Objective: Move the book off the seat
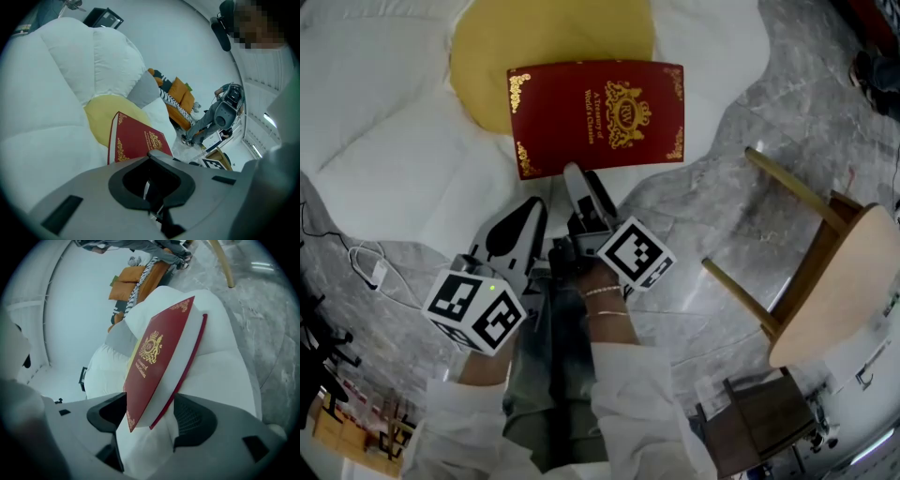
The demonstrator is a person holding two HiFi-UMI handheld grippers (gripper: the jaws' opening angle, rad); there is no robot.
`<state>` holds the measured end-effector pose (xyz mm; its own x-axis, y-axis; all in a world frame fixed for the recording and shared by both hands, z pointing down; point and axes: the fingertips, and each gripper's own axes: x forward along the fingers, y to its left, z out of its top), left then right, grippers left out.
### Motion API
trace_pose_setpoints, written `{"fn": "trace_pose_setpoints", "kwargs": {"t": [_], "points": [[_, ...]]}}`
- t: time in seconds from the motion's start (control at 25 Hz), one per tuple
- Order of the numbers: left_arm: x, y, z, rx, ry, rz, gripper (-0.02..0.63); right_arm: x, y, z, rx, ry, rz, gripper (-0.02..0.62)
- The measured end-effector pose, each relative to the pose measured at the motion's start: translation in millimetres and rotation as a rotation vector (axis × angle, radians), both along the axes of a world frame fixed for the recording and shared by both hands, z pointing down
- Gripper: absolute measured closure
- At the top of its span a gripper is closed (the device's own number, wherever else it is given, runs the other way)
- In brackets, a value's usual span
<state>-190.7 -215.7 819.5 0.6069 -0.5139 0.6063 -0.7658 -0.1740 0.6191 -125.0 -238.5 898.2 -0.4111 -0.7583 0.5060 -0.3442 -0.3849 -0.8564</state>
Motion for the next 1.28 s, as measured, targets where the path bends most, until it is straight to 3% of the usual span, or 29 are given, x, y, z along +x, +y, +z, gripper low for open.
{"fn": "trace_pose_setpoints", "kwargs": {"t": [0.2, 0.32, 1.28], "points": [[2, -5, 3, 0.0, 0.004, 0.002, 0.6, -3, -8, 10, -0.017, -0.164, 0.092, 0.275], [5, -9, 6, 0.004, 0.011, 0.005, 0.6, 0, -11, 16, -0.022, -0.212, 0.121, 0.256], [2, -19, 11, 0.011, 0.033, -0.031, 0.6, -1, -37, 38, -0.05, -0.25, 0.171, 0.238]]}}
